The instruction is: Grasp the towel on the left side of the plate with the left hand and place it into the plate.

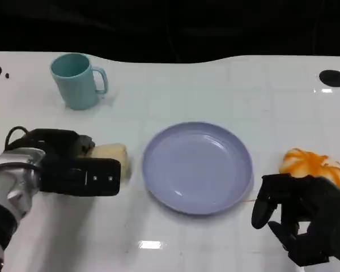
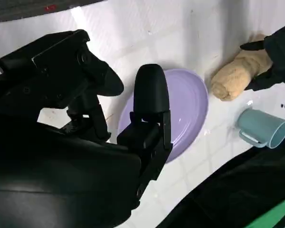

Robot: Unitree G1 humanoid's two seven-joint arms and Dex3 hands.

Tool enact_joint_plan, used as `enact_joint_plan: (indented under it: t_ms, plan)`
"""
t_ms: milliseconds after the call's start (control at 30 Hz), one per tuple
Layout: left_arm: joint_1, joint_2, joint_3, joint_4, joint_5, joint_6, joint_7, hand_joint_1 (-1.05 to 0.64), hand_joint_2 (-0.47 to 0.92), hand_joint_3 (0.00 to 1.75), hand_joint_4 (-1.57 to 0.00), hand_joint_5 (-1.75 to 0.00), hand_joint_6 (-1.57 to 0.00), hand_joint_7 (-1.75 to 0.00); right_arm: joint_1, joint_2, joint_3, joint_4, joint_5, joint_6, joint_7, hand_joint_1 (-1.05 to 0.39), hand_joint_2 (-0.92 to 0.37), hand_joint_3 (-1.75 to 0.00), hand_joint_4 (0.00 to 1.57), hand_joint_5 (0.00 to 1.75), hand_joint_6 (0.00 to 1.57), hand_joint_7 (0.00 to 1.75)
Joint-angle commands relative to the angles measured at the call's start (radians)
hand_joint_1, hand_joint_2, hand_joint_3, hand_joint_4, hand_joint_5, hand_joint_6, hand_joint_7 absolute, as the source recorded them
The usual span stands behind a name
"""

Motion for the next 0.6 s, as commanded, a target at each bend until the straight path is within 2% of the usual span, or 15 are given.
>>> enact_joint_plan:
  t_ms: [33, 100, 133, 167, 233, 267, 300, 367, 467, 533, 600]
  plan:
    - [-0.011, -0.017, -0.011, 0.064, -0.009, -0.019, 0.03, -0.43, 0.92, 0.06, -0.7, -0.13, -0.67, -0.07, 0.004, -0.008, -0.011, -0.021, 0.007, 0.014, 0.003, 0.01, -0.55, -1.08, 0.76, 1.75, 0.71, 1.43]
    - [-0.007, -0.027, 0.006, 0.083, -0.03, -0.032, 0.063, -0.37, 0.92, 0.06, -0.78, -0.15, -0.75, -0.09, 0.006, -0.01, -0.014, -0.02, 0.009, 0.007, 0.004, 0.01, -0.55, -1.08, 0.76, 1.75, 0.71, 1.43]
    - [-0.005, -0.032, 0.014, 0.092, -0.041, -0.034, 0.079, -0.31, 0.92, 0.08, -0.88, -0.21, -0.81, -0.11, 0.006, -0.011, -0.016, -0.02, 0.01, 0.007, 0.005, 0.01, -0.55, -1.08, 0.76, 1.75, 0.71, 1.43]
    - [-0.003, -0.037, 0.025, 0.099, -0.055, -0.042, 0.095, -0.27, 0.92, 0.1, -0.88, -0.38, -0.86, -0.1, 0.006, -0.012, -0.017, -0.02, 0.011, 0.008, 0.006, 0.01, -0.55, -1.09, 0.76, 1.75, 0.71, 1.43]
    - [0.002, -0.043, 0.043, 0.114, -0.077, -0.073, 0.144, -0.19, 0.92, 0.12, -0.74, -1.0, -0.94, -0.12, 0.007, -0.012, -0.019, -0.018, 0.013, 0.004, 0.007, 0.0, -0.55, -1.09, 0.76, 1.75, 0.71, 1.43]
    - [0.006, -0.042, 0.048, 0.119, -0.084, -0.093, 0.171, -0.16, 0.92, 0.17, -0.76, -1.31, -1.02, -0.22, 0.007, -0.013, -0.02, -0.016, 0.013, 0.0, 0.007, 0.01, -0.55, -1.09, 0.76, 1.75, 0.71, 1.43]
    - [0.008, -0.039, 0.049, 0.125, -0.086, -0.115, 0.198, -0.15, 0.91, 0.2, -0.78, -1.44, -0.99, -0.43, 0.007, -0.014, -0.021, -0.015, 0.013, -0.002, 0.008, 0.01, -0.55, -1.09, 0.76, 1.75, 0.71, 1.43]
    - [0.011, -0.034, 0.046, 0.134, -0.084, -0.137, 0.239, -0.15, 0.87, 0.26, -0.8, -1.66, -0.88, -0.98, 0.007, -0.013, -0.021, -0.014, 0.013, -0.005, 0.008, 0.01, -0.55, -1.09, 0.76, 1.75, 0.71, 1.43]
    - [0.018, -0.029, 0.044, 0.13, -0.075, -0.147, 0.296, -0.16, 0.85, 0.28, -0.84, -1.74, -0.73, -1.51, 0.006, -0.012, -0.02, -0.013, 0.013, 0.001, 0.007, 0.0, -0.55, -1.1, 0.76, 1.75, 0.71, 1.43]
    - [0.022, -0.024, 0.044, 0.119, -0.073, -0.148, 0.319, -0.16, 0.85, 0.31, -0.85, -1.74, -0.66, -1.65, 0.005, -0.013, -0.018, -0.014, 0.011, 0.007, 0.008, 0.0, -0.55, -1.1, 0.76, 1.75, 0.71, 1.43]
    - [0.03, -0.019, 0.06, 0.099, -0.087, -0.148, 0.335, -0.17, 0.81, 0.49, -0.85, -1.75, -0.63, -1.73, 0.005, -0.013, -0.017, -0.013, 0.011, 0.003, 0.008, 0.0, -0.55, -1.1, 0.76, 1.75, 0.71, 1.43]
